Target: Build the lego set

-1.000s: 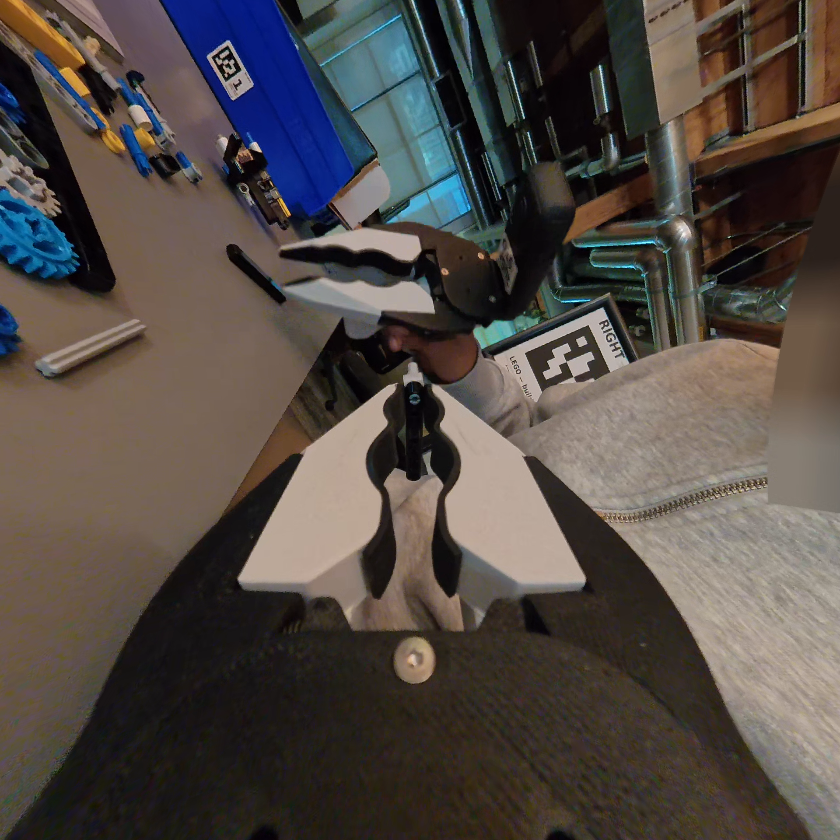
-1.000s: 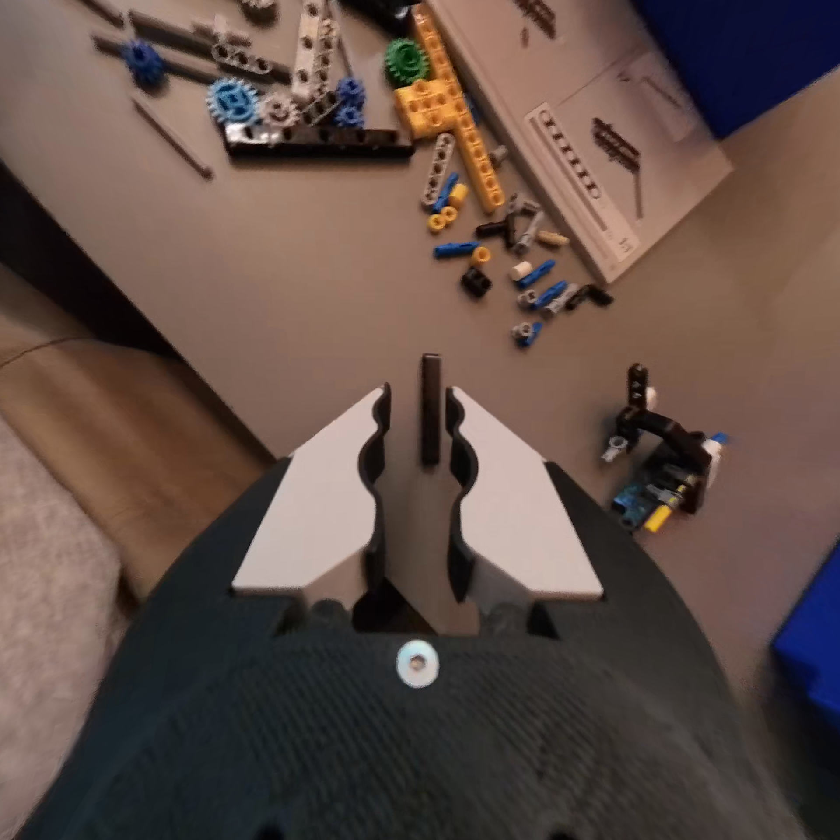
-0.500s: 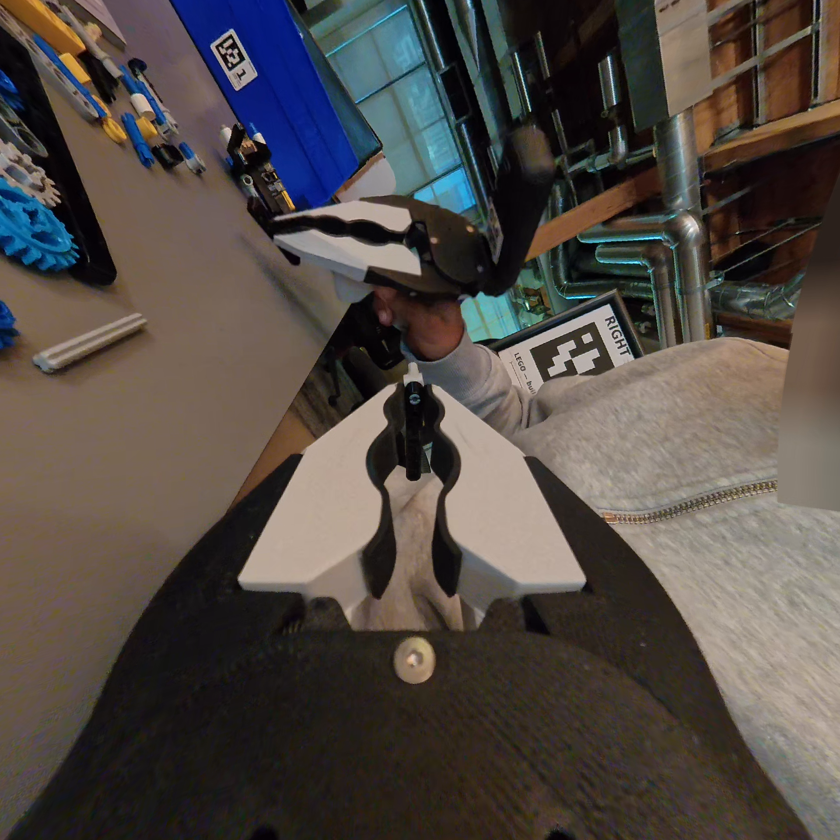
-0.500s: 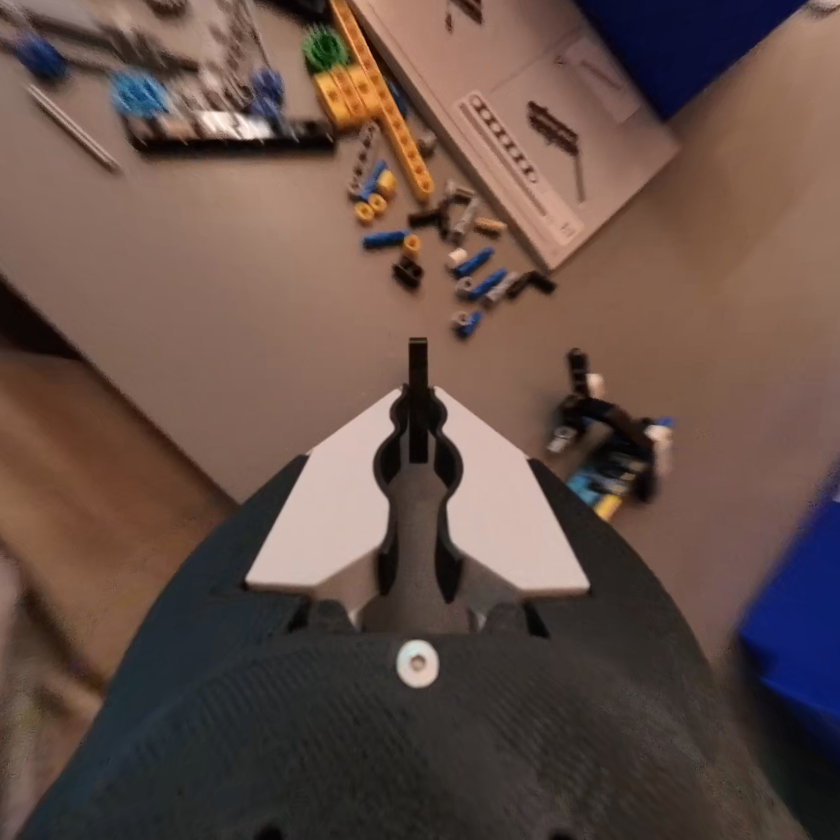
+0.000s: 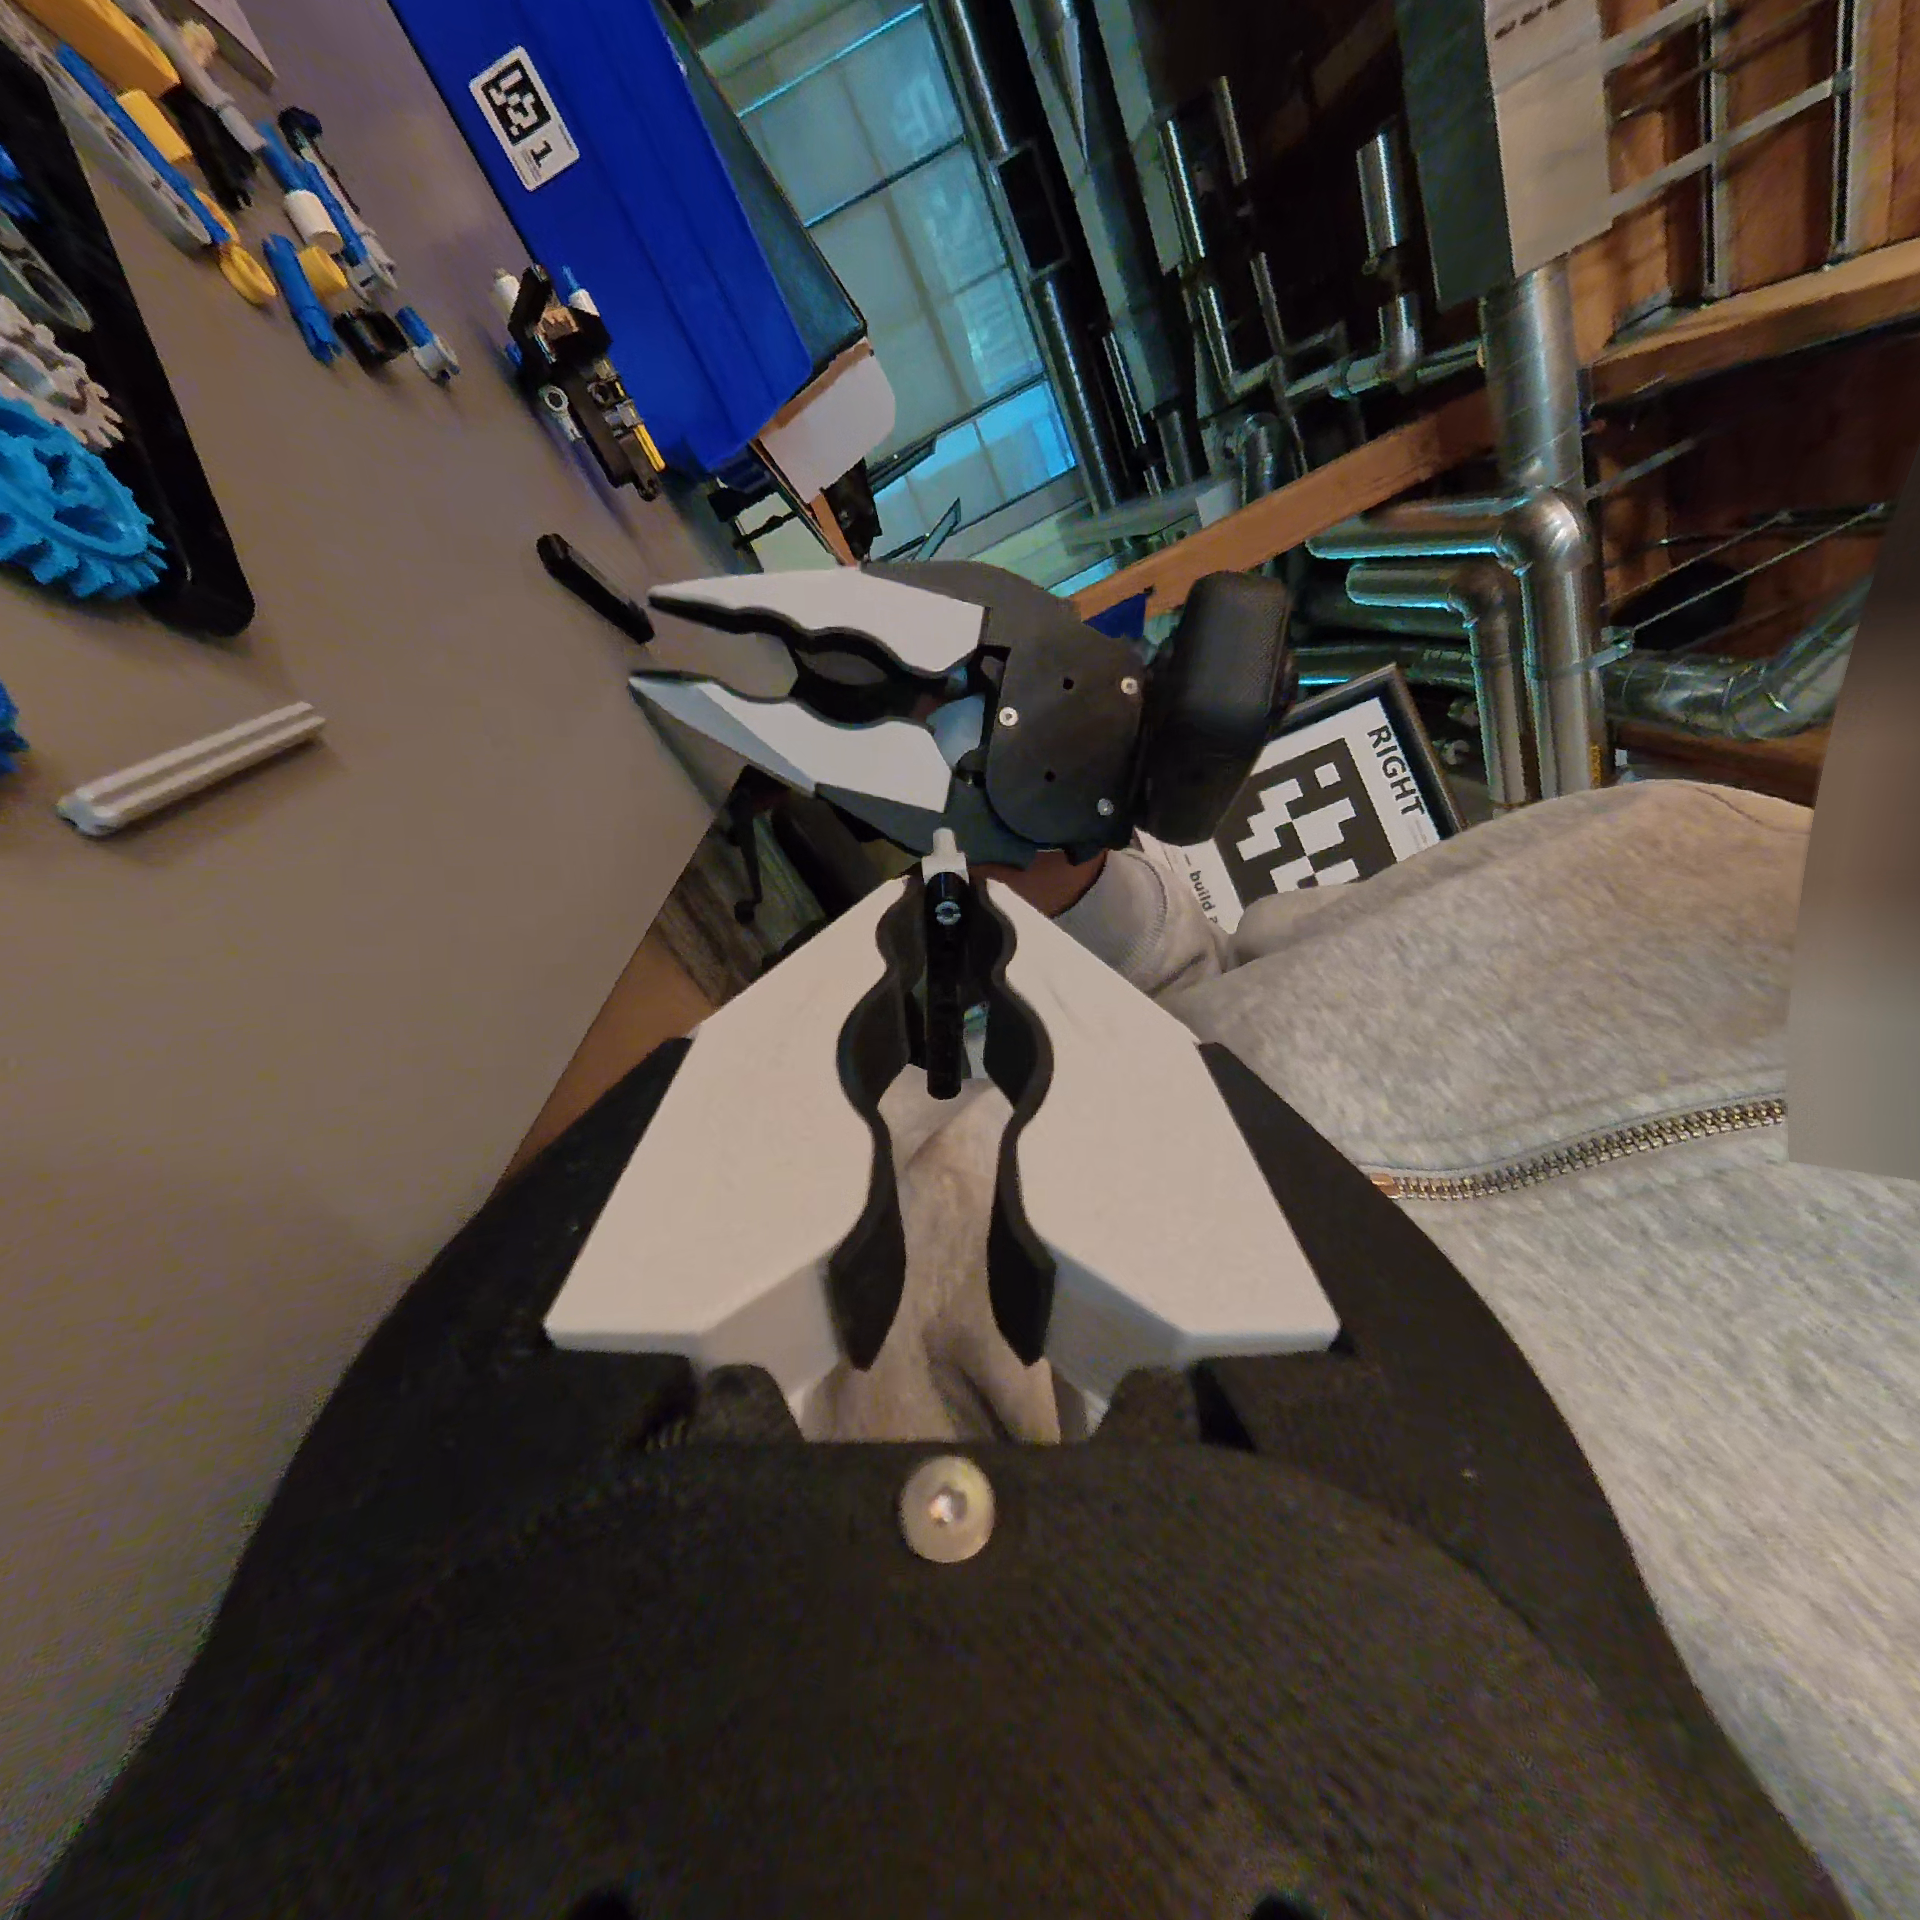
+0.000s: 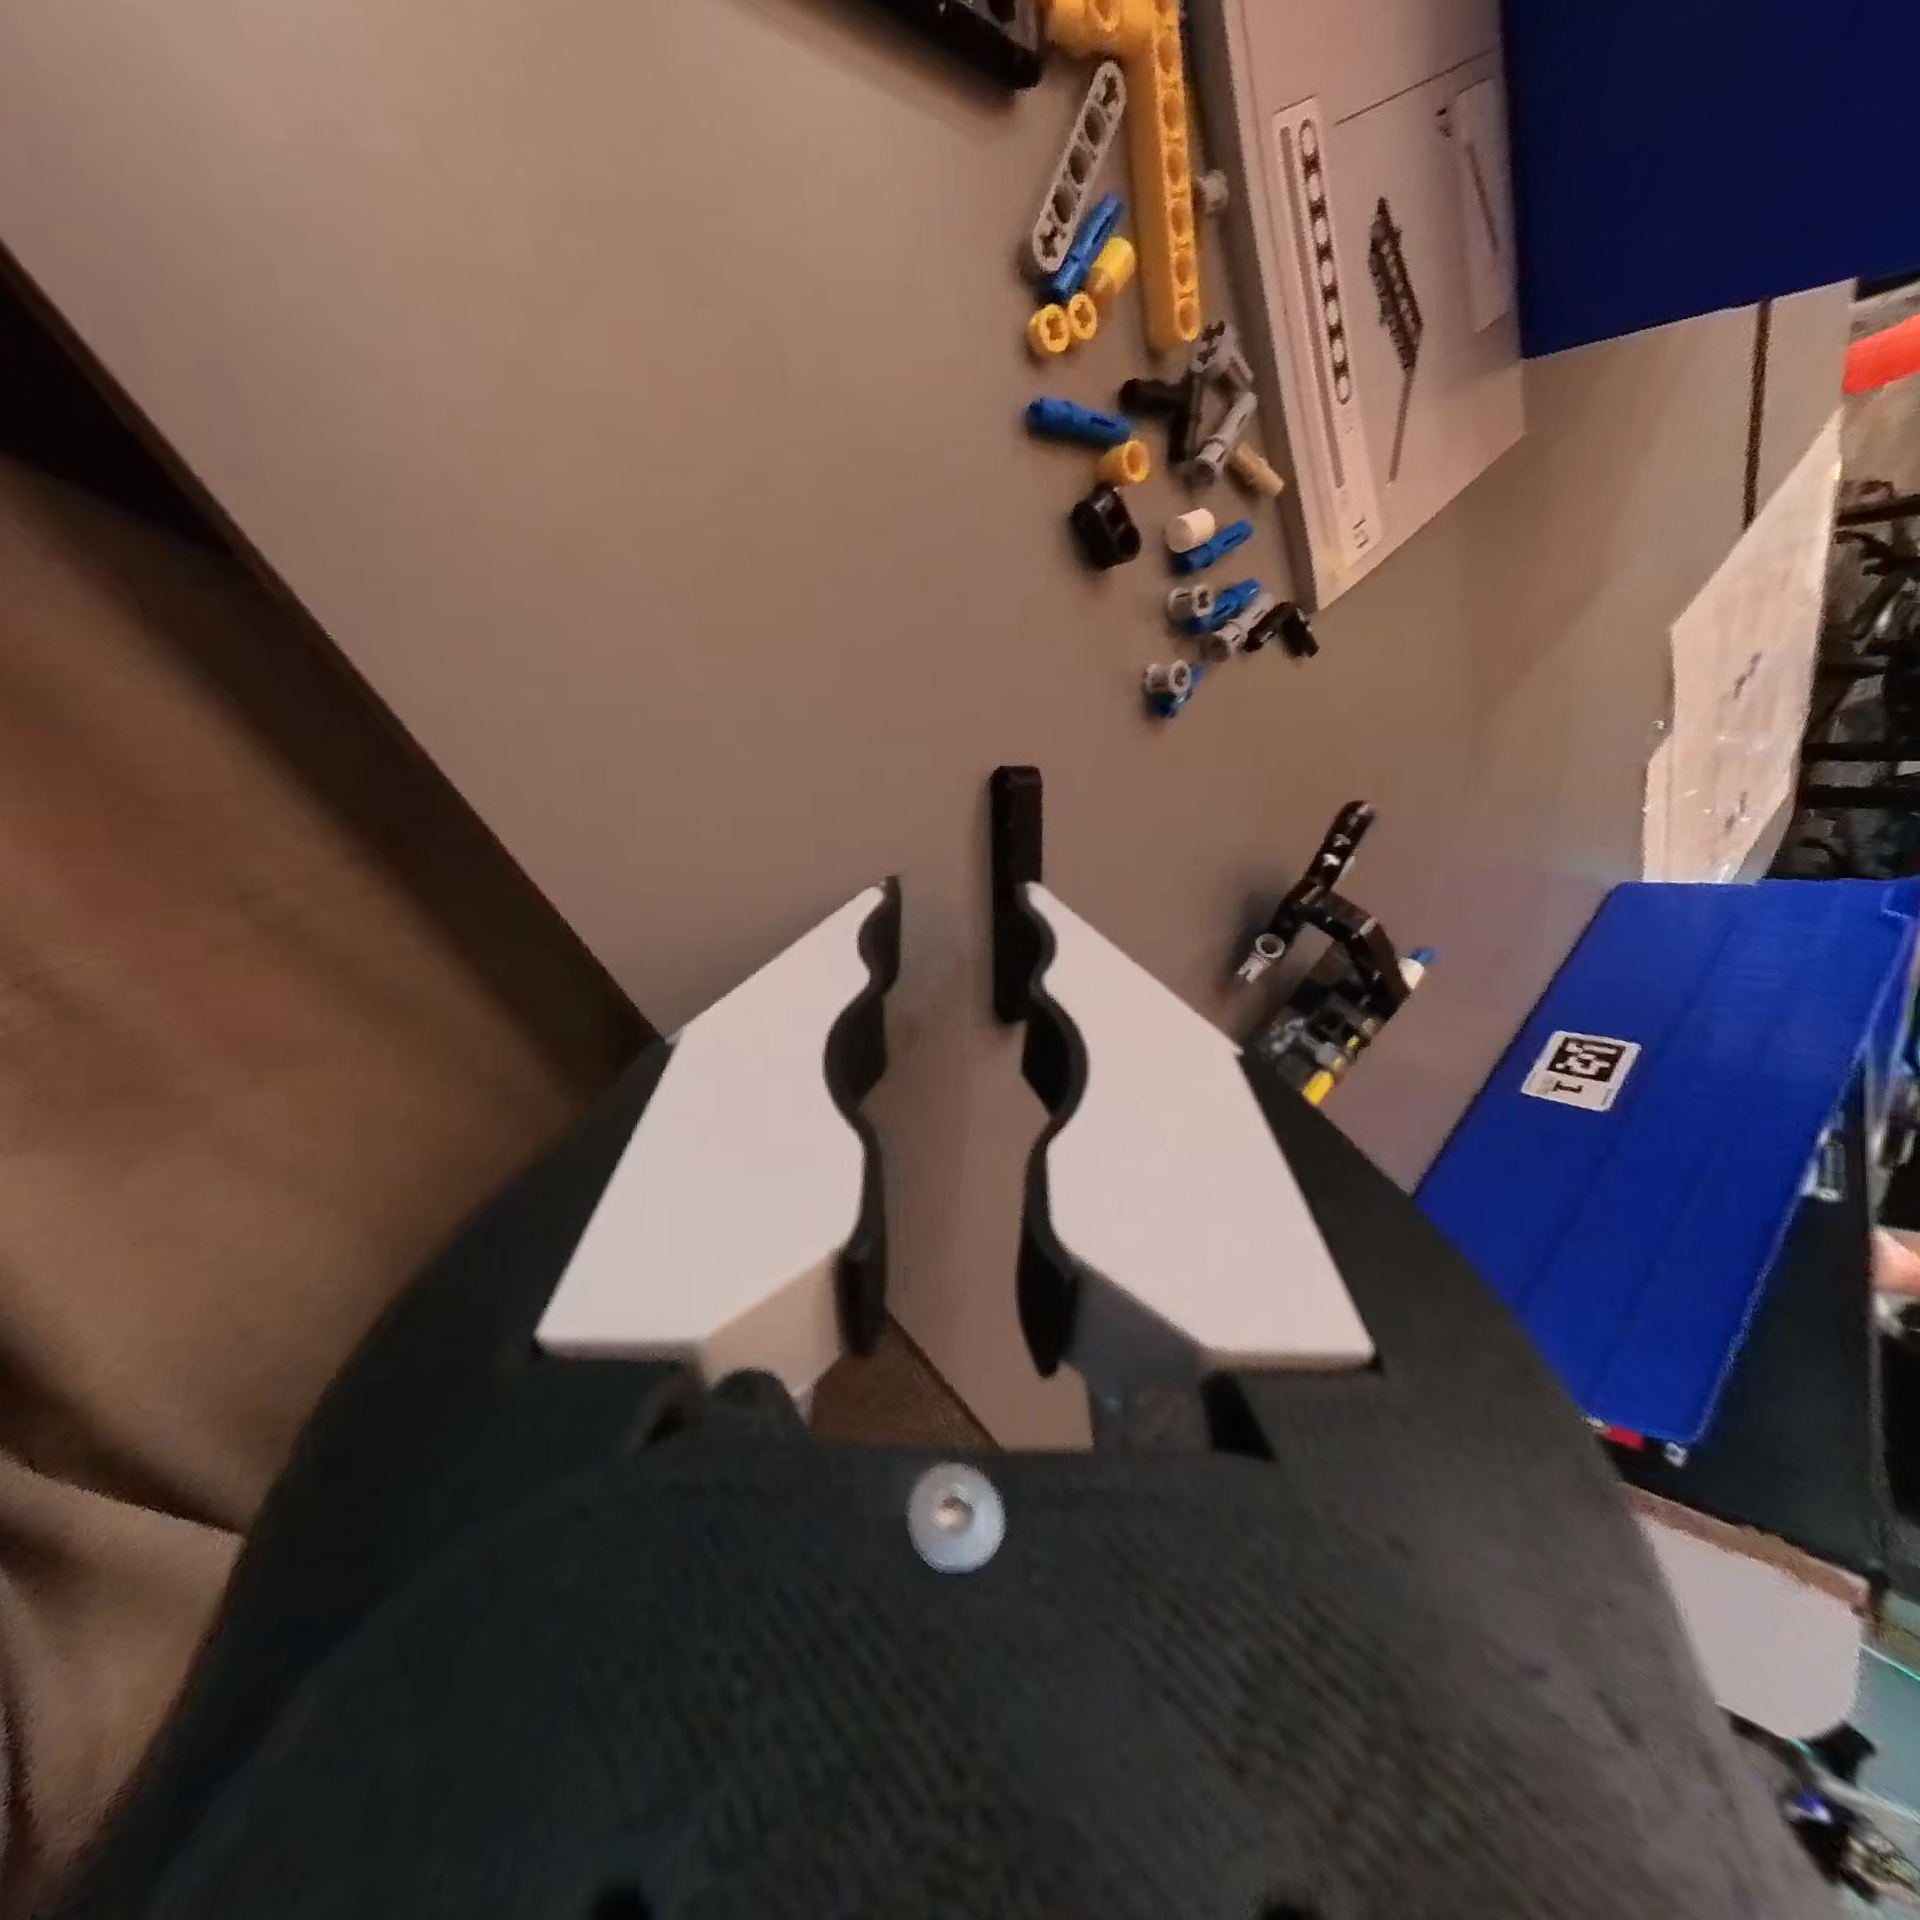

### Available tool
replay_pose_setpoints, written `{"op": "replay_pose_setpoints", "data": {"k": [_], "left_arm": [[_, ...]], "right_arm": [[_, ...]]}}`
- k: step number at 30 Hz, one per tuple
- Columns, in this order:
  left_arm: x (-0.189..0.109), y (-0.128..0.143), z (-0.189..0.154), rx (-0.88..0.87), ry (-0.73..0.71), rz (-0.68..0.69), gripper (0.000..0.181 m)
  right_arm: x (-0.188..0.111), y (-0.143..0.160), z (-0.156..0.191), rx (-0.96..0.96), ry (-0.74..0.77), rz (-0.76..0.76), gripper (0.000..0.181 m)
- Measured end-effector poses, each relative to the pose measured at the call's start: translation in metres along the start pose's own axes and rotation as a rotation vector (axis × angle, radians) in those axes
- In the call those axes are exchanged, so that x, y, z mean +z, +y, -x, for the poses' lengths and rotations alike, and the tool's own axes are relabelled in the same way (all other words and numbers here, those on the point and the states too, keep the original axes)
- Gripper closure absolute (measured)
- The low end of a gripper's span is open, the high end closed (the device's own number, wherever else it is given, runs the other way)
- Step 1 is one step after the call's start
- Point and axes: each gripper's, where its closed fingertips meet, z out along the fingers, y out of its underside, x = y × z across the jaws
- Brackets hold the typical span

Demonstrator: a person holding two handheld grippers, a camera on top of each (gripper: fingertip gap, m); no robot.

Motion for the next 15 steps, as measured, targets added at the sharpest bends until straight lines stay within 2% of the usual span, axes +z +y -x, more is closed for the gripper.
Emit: {"op": "replay_pose_setpoints", "data": {"k": [3, 9, 13, 15], "left_arm": [[0.0, 0.0, -0.001, -0.007, 0.006, 0.0, 0.176], [0.0, 0.001, -0.001, -0.009, 0.009, 0.0, 0.176], [0.0, -0.001, 0.0, -0.011, 0.004, -0.005, 0.176], [0.0, -0.001, 0.001, -0.013, 0.002, -0.005, 0.176]], "right_arm": [[-0.002, -0.006, -0.006, 0.101, -0.061, -0.077, 0.162], [0.015, 0.007, -0.013, 0.384, -0.409, -0.123, 0.154], [0.019, 0.006, -0.013, 0.402, -0.483, -0.172, 0.171], [0.013, -0.002, -0.007, 0.452, -0.567, -0.198, 0.175]]}}
